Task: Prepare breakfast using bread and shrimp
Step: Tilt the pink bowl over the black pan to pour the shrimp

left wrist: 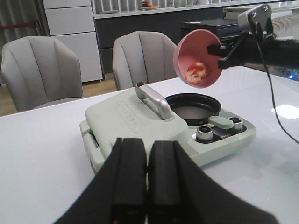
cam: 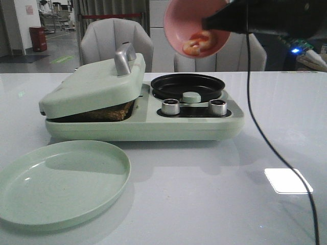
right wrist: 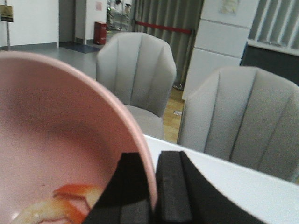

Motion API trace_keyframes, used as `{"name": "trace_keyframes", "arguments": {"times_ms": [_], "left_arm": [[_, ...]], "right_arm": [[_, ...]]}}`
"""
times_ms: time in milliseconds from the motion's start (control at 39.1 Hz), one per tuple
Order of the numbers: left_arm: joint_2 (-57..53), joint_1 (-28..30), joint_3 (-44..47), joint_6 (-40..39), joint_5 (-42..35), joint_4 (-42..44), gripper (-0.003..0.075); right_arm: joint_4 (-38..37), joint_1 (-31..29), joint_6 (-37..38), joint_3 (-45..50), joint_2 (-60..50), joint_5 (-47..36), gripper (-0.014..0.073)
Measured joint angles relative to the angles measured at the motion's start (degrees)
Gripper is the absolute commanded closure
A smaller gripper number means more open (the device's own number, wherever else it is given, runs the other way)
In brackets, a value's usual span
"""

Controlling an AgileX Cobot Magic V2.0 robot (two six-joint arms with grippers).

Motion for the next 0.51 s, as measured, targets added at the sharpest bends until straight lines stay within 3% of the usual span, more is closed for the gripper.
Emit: {"name": "trace_keyframes", "arguments": {"times_ms": [230, 511], "left_arm": [[0.00, 0.00, 0.00, 0.00, 0.00, 0.00, 0.0606], [0.00, 0.00, 0.00, 0.00, 0.00, 0.00, 0.0606]], "right_arm": [[-2.68, 0.23, -8.54, 0.00, 6.77, -11.69, 0.0453], [-3.01, 1.02, -30.23, -1.39, 8.23, -18.40, 0.0453]]}}
